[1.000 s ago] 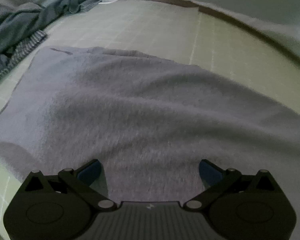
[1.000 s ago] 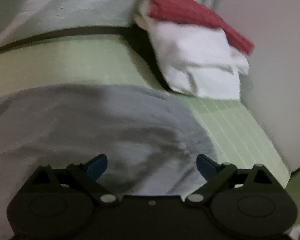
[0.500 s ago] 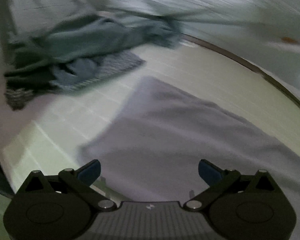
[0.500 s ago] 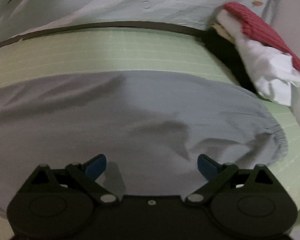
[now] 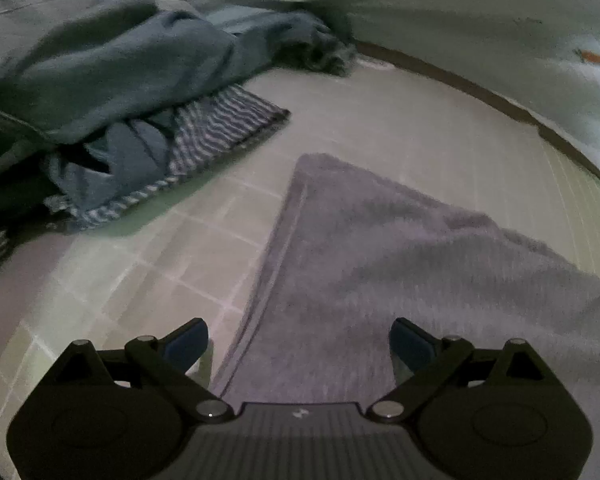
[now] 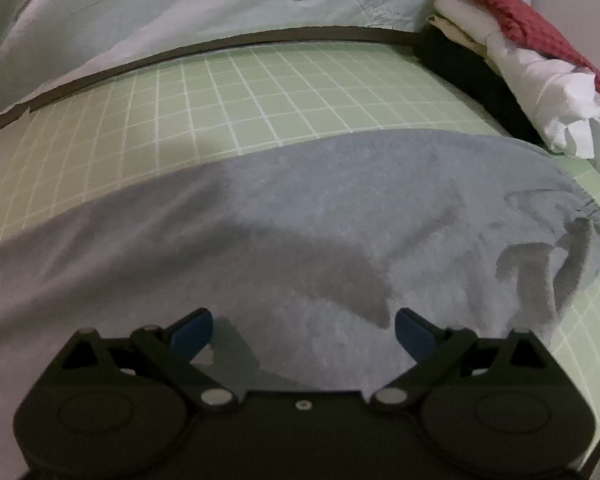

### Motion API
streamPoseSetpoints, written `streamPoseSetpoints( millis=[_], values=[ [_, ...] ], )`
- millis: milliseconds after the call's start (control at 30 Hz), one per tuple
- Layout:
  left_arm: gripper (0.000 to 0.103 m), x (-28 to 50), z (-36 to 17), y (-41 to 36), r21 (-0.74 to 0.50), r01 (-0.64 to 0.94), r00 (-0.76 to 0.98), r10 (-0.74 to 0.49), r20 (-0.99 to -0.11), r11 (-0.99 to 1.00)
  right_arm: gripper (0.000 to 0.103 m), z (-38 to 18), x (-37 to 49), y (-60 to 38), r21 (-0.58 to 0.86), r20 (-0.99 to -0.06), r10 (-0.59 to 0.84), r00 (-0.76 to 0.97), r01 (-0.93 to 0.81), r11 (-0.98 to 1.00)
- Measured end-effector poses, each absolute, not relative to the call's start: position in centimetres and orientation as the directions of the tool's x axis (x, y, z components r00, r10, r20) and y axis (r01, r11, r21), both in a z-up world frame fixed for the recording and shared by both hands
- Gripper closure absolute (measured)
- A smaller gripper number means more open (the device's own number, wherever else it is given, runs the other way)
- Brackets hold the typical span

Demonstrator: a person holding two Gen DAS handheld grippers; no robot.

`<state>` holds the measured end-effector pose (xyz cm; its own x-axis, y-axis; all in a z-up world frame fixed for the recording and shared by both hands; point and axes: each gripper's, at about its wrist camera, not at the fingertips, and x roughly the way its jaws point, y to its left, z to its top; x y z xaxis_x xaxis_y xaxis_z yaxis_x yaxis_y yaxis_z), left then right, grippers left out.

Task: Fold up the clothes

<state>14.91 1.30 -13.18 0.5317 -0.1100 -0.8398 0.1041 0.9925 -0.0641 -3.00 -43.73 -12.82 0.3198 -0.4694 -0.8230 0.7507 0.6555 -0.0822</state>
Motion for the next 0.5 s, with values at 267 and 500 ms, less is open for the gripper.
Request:
streamPoseSetpoints(
  millis=[267,500],
  values=[
    [0.011,14.6,-14.1,0.3,-0.005,0.143,0.563,-0.085,-0.822,0.99,0.004,-12.7,-4.3,-43.5,-0.109,-0.832,-0.487,0.265,0.782,0.613],
    [0.093,13.3,-11.7,-1.7,-0.047,0.181,0.613,-0.15,-0.776,0.982,0.005,-12.5,-4.7,-44.4,-0.071,-0.824,-0.478,0.304,0.782,0.619]
  ],
)
